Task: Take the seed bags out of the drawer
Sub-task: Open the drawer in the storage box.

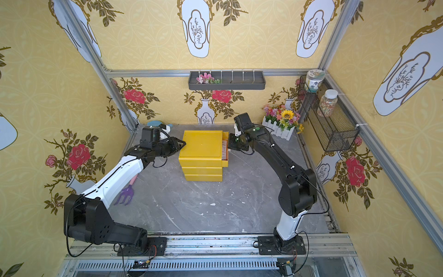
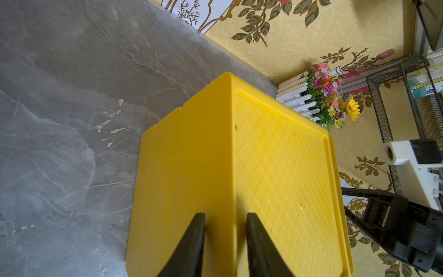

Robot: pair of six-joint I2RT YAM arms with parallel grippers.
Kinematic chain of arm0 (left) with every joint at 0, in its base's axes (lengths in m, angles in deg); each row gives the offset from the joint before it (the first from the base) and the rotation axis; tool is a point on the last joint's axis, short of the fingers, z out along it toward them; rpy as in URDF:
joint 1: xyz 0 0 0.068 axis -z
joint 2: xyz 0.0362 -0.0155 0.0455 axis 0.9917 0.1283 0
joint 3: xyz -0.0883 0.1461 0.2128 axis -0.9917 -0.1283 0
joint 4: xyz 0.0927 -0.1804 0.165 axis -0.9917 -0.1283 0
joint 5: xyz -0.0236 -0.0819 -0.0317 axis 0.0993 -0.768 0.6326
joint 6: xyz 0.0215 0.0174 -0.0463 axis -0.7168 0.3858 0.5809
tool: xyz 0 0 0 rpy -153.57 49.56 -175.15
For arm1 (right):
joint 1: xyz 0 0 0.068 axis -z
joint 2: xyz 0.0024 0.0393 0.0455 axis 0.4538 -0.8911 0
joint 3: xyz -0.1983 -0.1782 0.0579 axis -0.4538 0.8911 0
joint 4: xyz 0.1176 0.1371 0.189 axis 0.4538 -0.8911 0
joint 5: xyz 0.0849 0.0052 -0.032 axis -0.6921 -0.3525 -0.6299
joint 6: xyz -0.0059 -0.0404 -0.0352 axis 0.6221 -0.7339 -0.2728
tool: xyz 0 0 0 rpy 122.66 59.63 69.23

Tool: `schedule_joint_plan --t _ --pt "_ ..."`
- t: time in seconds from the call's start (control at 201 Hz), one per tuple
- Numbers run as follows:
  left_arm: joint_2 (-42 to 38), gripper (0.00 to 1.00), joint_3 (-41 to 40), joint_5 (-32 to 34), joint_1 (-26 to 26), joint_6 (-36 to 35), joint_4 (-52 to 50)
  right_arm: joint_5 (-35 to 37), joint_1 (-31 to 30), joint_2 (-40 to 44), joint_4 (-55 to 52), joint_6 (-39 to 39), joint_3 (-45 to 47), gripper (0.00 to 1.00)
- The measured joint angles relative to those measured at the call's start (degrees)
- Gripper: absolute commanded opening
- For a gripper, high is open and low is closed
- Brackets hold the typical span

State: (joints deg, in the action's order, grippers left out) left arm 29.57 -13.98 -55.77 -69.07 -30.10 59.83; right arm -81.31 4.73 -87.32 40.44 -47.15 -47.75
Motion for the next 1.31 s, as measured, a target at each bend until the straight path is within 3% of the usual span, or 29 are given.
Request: schedule_joint_plan --t 0.498,1.305 --pt "0.00 0.34 -0.15 -0.02 0.00 0.35 0.20 -0.33 5.95 1.16 -2.89 -2.93 0.85 0.07" --pt "0.07 0.34 -0.76 -0.39 -0.02 0.33 1.49 -1.42 9.27 1.03 -3.19 -4.48 0.74 0.07"
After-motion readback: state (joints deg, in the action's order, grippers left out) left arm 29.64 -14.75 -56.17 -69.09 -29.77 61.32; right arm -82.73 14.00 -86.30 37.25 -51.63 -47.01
